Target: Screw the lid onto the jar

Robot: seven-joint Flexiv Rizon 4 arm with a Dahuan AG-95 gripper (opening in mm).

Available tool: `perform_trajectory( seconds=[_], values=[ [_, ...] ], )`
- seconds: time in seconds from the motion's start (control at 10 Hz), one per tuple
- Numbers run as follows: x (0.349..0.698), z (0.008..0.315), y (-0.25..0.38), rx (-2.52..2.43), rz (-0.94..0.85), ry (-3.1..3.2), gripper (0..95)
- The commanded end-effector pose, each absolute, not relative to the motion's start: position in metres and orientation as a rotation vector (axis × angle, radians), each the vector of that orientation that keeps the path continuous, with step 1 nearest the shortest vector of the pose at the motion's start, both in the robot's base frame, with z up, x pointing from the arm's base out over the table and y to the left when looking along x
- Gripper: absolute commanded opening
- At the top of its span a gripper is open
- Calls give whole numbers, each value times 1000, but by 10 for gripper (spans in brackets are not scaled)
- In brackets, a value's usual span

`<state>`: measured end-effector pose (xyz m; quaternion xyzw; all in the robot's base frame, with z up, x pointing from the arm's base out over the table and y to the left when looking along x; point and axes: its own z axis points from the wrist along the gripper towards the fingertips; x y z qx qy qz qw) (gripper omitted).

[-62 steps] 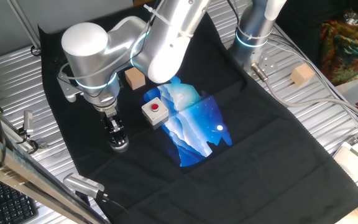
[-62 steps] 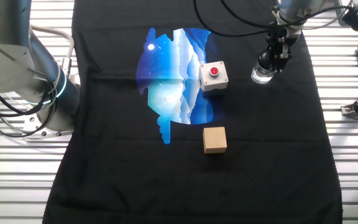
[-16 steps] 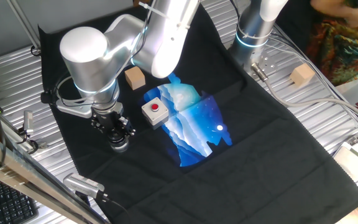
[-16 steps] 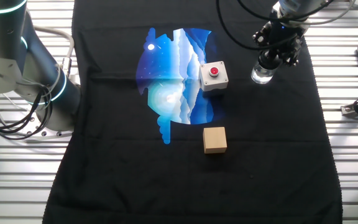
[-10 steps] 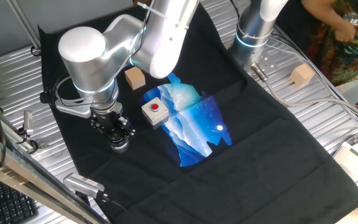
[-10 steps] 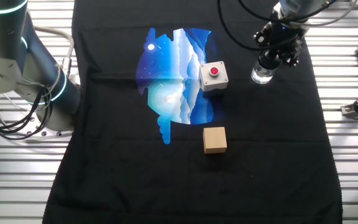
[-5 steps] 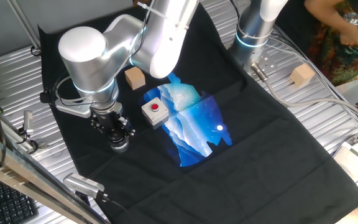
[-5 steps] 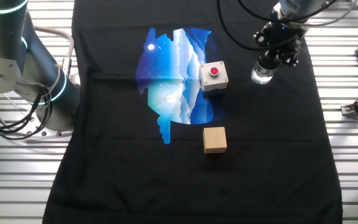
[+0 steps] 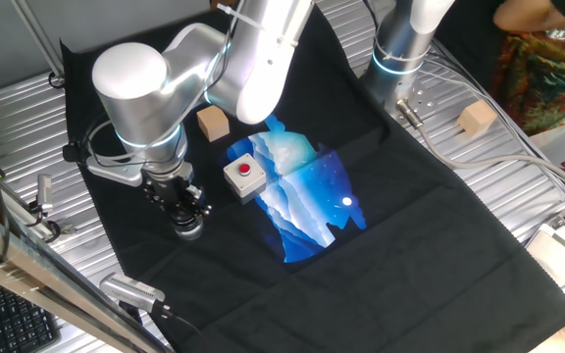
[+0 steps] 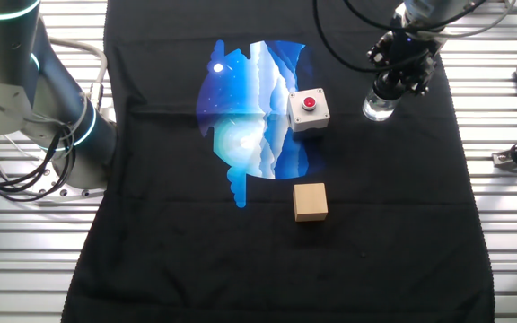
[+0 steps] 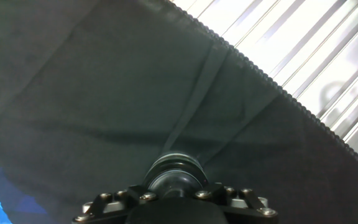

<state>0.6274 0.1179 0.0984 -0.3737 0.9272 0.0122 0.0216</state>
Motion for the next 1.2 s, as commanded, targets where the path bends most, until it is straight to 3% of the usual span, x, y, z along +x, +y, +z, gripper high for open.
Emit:
perform_trajectory(
  seconds=[0.1,1.2],
  values=[
    [627,98,118,-1126,47,2890,0],
    [627,99,118,-1099,42,2898,0]
  ],
)
